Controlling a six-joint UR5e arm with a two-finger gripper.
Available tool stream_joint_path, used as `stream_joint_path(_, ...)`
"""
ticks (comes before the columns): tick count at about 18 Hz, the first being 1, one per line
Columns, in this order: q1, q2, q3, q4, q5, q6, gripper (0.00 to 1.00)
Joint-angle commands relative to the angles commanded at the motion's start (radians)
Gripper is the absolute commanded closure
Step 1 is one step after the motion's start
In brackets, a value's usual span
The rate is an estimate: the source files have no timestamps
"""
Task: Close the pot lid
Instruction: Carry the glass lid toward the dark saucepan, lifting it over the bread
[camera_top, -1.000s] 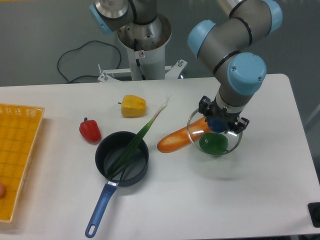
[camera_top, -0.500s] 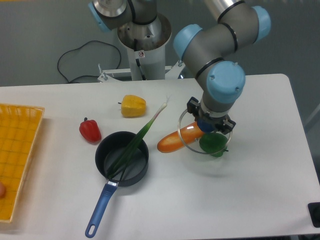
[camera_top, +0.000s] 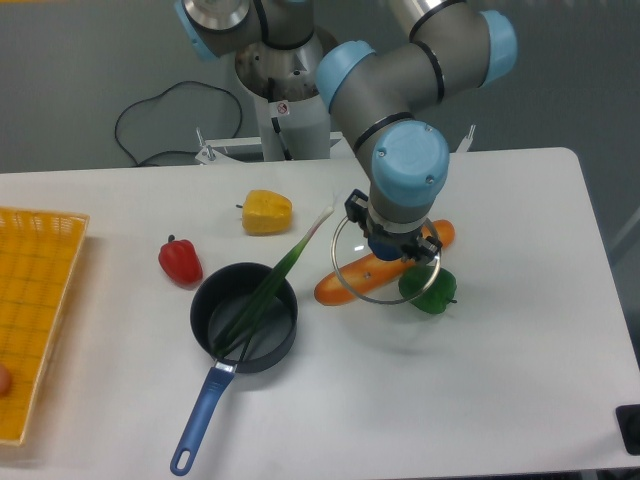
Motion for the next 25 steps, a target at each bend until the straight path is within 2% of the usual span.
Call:
stream_joint_path(6,-0.058,-0.003,0.006,-0.002,-0.005,-0.087,0.50)
stream_joint_path(12,-0.092,0.003,-0.008,-0.014,-0.008,-0.098,0.50)
stream_joint_path(25,-0.178,0.005,-0.005,-0.012,-0.055,-0.229,0.50)
